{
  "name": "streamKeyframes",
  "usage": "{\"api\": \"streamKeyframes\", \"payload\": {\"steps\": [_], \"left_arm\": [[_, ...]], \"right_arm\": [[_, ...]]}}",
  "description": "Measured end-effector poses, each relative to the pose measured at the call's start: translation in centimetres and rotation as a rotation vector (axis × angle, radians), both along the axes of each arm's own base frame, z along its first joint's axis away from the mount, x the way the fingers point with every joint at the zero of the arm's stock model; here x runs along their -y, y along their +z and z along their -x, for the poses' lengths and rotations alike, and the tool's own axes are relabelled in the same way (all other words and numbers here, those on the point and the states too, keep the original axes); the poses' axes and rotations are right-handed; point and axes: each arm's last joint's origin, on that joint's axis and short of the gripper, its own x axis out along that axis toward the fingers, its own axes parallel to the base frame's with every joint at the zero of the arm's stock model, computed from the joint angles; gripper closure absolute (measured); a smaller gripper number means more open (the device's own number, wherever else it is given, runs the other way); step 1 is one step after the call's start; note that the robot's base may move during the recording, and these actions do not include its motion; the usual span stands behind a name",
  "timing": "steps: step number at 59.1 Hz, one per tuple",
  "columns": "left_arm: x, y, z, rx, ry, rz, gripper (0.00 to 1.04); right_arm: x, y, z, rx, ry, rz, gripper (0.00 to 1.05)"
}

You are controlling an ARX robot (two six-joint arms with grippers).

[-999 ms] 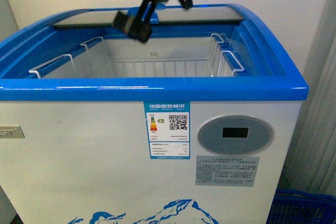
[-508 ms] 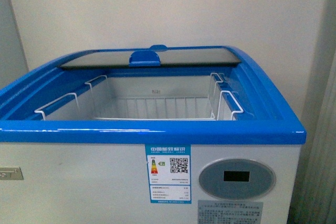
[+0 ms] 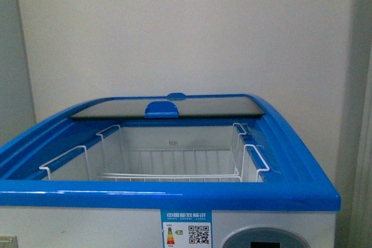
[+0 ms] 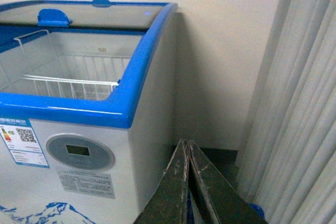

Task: Put drink in fridge

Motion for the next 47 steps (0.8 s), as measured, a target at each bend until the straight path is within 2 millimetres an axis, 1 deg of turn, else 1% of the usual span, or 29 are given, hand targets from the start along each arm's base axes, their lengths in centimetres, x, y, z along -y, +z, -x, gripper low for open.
{"api": "streamKeyframes", "payload": {"steps": [6,10,14,34,40,47], "left_arm": [[0.0,0.0,0.0,0.0,0.0,0.0,1.02],[0.0,0.0,0.0,0.0,0.0,0.0,1.02],[0.0,0.0,0.0,0.0,0.0,0.0,1.02],[0.0,0.0,0.0,0.0,0.0,0.0,1.02],[0.0,0.0,0.0,0.0,0.0,0.0,1.02],[0.0,0.0,0.0,0.0,0.0,0.0,1.02]], "right_arm": [[0.0,-0.7,0.3,0.013,0.001,0.0,1.02],[0.0,-2.1,0.5,-0.01,-0.001,-0.001,1.02],[0.0,-2.8,0.7,-0.011,0.0,-0.001,1.02],[0.0,-4.6,1.4,0.003,0.0,-0.001,1.02],[0.0,-5.2,2.2,-0.026,0.0,-0.001,1.02],[0.0,-5.2,2.5,0.003,0.0,-0.001,1.02]]}}
